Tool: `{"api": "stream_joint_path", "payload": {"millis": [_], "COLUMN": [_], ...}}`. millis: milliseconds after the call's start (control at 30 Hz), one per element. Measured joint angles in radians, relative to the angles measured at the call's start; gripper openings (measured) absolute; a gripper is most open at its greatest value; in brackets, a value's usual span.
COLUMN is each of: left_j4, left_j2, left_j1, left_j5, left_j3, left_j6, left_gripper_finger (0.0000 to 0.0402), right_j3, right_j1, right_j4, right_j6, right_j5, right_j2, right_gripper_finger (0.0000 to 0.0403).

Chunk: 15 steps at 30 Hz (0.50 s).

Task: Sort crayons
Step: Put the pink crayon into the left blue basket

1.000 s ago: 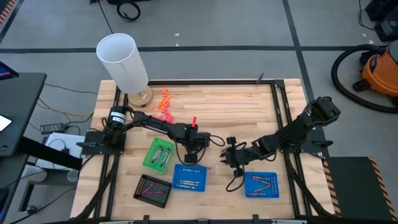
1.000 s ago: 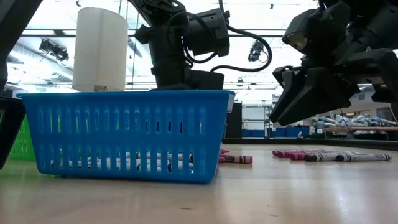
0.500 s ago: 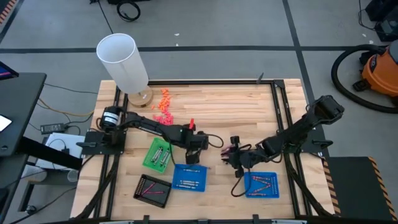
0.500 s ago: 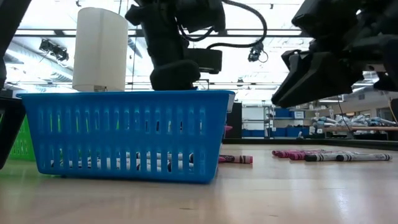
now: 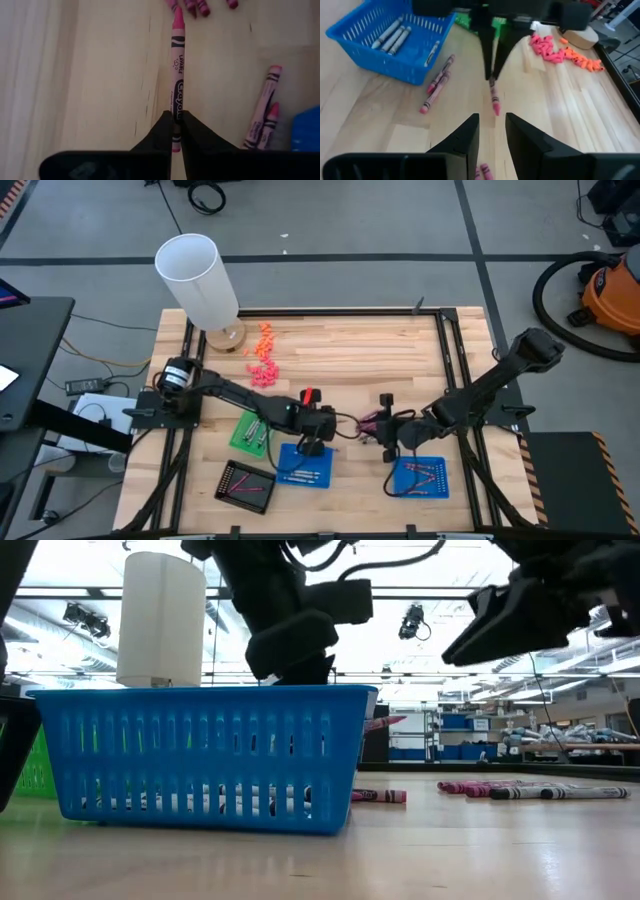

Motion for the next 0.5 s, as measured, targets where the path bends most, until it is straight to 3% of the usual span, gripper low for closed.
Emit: {"api": "stream_joint_path", "payload": {"millis": [233,500], "left_j4": [0.087,0.43], "left_j2": [0.0,0.003], "left_j1": [-0.025,-0.014], "left_j5": [-0.034,-0.034], "left_j3": [-0.004,-0.112], "left_j6": [0.057,0.106], "left_gripper_finger": [0.0016,0.0016], "right_j3": [0.0,0.0], "right_j1": [0.011,0.018], "right_j4": [-0.003,0.042], "right_j6": [0.038,-0.003], "right_j5": [0.0,-0.026], "right_j2": [-0.1,-0.165], "right_gripper_finger": [0.0105,0.0127]}}
